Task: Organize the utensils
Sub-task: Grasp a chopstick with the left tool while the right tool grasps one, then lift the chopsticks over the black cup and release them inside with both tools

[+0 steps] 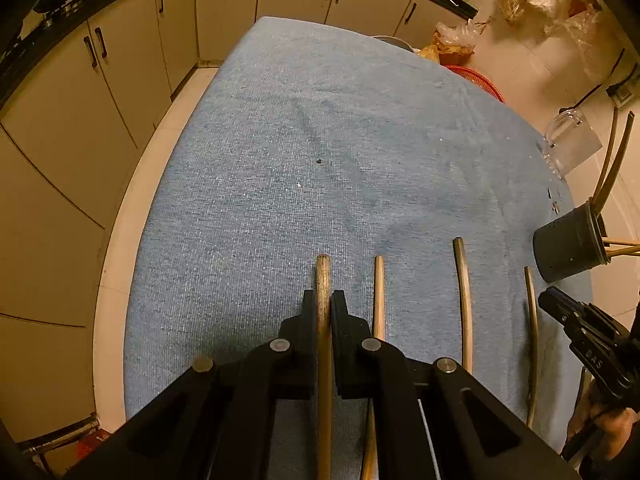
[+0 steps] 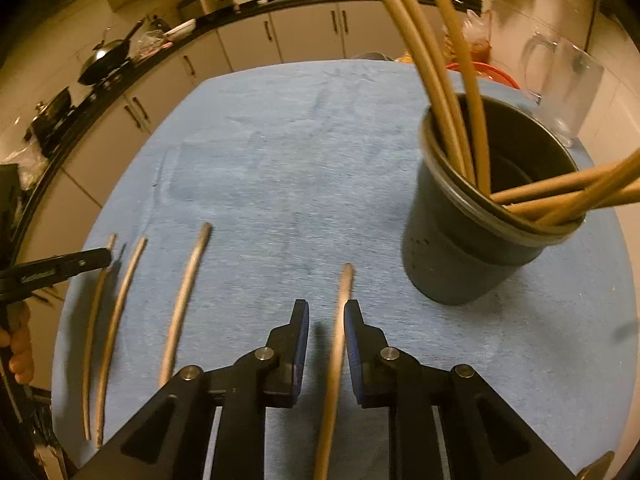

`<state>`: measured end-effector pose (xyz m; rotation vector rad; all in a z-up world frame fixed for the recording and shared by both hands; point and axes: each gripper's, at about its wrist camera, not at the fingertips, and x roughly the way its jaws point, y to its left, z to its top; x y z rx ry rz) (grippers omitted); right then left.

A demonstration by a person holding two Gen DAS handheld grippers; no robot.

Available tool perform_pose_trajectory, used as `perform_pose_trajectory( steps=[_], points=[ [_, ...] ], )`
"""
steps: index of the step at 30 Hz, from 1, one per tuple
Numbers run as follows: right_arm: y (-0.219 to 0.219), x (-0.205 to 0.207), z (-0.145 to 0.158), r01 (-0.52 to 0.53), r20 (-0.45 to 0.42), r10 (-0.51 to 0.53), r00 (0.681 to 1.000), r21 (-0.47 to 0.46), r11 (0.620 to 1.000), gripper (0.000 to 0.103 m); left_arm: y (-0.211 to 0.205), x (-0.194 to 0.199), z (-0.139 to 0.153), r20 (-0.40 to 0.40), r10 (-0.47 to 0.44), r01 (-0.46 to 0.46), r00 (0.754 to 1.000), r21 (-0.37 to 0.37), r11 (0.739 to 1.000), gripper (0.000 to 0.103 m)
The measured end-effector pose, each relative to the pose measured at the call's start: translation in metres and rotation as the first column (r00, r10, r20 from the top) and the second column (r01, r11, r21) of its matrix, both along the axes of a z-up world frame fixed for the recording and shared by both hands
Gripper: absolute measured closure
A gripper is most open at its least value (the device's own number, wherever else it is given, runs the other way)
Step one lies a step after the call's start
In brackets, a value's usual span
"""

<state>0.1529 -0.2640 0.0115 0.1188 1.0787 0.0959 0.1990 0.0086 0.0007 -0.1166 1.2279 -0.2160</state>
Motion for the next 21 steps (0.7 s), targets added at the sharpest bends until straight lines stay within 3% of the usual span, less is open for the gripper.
perform_pose_trajectory(
  steps=[11, 13, 17, 21],
  points=[
    [0.001, 0.018, -0.019, 0.019, -0.042, -0.020, 0.999, -0.029, 0.999, 0.083, 0.006, -0.002, 0.002, -0.004, 0.022, -0.022, 1.000, -0.011, 1.000, 0.096],
    [0.006, 0.019, -0.019, -0.006, -0.041, 0.004, 0.999, -0.058, 0.998, 0.091, 0.006, -0.002, 0.003, -0.002, 0.023, -0.023, 1.000, -0.018, 1.000, 0.096],
    [0.011, 0.013, -0.004, -0.027, -0.011, 0.027, 1.000, -0.032, 0.999, 0.095, 0.007, -0.003, 0.015, 0.022, 0.029, -0.028, 0.999, -0.050, 0.998, 0.096],
    [0.013, 0.000, 0.032, -0.060, 0.064, 0.060, 0.996, 0.004, 0.998, 0.095, 0.010, -0.008, 0.039, 0.074, 0.030, -0.024, 0.997, -0.084, 0.996, 0.096]
  ],
)
